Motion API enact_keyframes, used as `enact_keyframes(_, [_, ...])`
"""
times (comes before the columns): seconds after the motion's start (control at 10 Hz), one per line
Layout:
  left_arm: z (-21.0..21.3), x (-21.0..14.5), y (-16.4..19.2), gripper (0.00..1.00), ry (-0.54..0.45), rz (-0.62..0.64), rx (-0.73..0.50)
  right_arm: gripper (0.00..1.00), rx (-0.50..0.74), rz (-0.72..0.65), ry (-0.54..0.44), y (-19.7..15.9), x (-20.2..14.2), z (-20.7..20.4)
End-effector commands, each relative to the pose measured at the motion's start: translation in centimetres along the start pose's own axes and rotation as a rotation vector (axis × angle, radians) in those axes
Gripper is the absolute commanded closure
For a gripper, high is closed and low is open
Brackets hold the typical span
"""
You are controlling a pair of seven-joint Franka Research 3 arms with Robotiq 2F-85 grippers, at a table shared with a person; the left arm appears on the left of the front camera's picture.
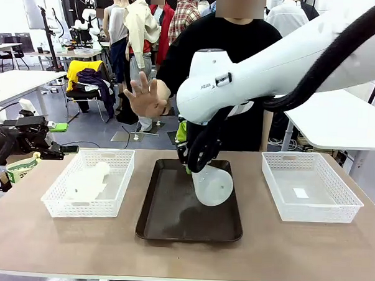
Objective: Prepare the laboratory tools.
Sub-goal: While moving the picked Big flask to the Handle tray indicated by the person, stop as directed by the person.
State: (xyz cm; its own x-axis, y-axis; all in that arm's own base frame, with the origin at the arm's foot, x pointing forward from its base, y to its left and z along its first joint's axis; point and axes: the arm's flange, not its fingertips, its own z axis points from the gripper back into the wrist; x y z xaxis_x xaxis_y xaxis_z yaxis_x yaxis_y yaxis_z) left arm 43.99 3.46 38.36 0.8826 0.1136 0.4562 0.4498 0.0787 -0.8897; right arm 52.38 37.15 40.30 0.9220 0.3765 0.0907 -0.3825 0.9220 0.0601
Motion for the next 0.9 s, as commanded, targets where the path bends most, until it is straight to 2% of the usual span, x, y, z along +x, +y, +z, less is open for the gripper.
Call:
enact_keyframes(0.0, [0.1,0.0,0.0,0.0,-0.003,-0.018,-0.001,1.0,0.028,-0.029,-0.009,0.2,1.0,-0.2])
enact_keyframes(0.3, [0.1,0.0,0.0,0.0,-0.003,-0.018,-0.001,1.0,0.037,-0.073,-0.026,-0.5,0.9,0.5])
enact_keyframes(0.4, [0.1,0.0,0.0,0.0,-0.003,-0.018,-0.001,1.0,0.02,-0.017,-0.002,-0.2,1.0,-0.8])
enact_keyframes(0.8, [0.1,0.0,0.0,0.0,-0.003,-0.018,-0.001,1.0,0.02,-0.017,-0.002,-0.2,1.0,-0.8])
